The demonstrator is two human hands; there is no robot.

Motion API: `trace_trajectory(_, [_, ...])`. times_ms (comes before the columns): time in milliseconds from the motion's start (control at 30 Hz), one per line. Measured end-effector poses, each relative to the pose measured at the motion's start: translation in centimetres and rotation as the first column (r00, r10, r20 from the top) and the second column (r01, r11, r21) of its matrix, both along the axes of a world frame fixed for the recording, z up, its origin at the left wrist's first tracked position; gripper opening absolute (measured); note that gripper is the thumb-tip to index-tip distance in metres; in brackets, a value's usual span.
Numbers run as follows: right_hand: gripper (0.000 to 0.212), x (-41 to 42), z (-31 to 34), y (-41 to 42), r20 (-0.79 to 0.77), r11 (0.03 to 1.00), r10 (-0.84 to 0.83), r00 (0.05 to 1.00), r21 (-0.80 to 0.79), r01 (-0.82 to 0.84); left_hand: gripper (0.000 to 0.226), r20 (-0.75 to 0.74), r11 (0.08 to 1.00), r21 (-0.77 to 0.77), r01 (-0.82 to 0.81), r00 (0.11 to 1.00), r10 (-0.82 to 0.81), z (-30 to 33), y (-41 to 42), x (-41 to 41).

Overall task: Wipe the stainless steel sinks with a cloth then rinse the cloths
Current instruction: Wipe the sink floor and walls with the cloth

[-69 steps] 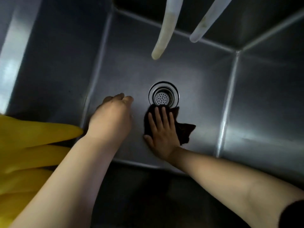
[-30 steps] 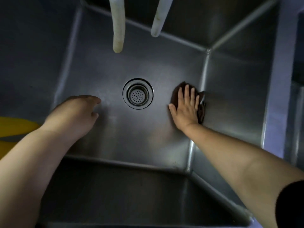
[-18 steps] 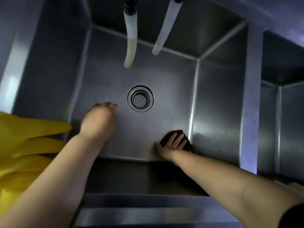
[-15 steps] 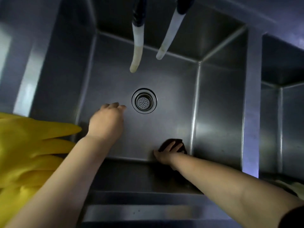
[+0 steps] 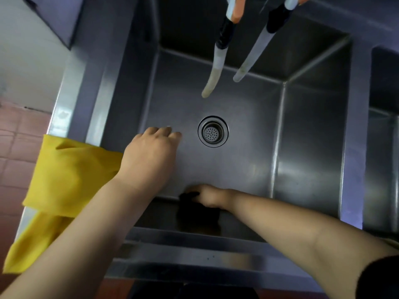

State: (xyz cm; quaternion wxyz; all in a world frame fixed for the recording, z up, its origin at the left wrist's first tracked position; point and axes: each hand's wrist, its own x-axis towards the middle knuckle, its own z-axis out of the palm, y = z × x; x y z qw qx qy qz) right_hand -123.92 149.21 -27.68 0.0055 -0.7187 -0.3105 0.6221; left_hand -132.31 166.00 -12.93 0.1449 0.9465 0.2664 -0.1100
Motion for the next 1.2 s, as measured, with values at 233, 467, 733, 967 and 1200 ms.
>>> trace_trajectory(233, [0.045, 0.3, 1.8, 0.9, -0.301, 0.998, -0.066, 0.951, -0.015, 0.064, 0.040, -0.045, 0.998, -0.046, 0.052, 0.998, -0.054, -1.4, -1.4, -0.2])
trace_trajectory(467, [0.038, 5.7, 5.1, -5.5, -0.271, 0.983, -0.168, 0.948, -0.116, 0.141, 0.045, -0.092, 0.994, -0.101, 0.049, 0.994, -0.059, -1.9, -1.7, -0.1])
trace_trajectory(733, [0.040, 7.2, 9.7, -8.5, -0.230, 0.943, -0.316, 0.920, -0.179, 0.280, 0.048, -0.157, 0.989, -0.102, 0.110, 0.980, -0.125, 0.6, -2.5, 0.9])
trace_trajectory(967, [0.044, 0.9, 13.5, -1.5, -0.477, 0.927, -0.360, 0.802, -0.087, 0.364, 0.044, -0.131, 0.992, -0.073, 0.100, 0.985, -0.109, 4.7, -2.1, 0.2])
trace_trajectory(1200, [0.047, 2.0, 19.1, -0.5, -0.373, 0.535, -0.742, 0.557, 0.172, 0.827, 0.036, -0.045, 0.997, -0.023, 0.073, 0.996, -0.073, 9.4, -0.8, -1.5])
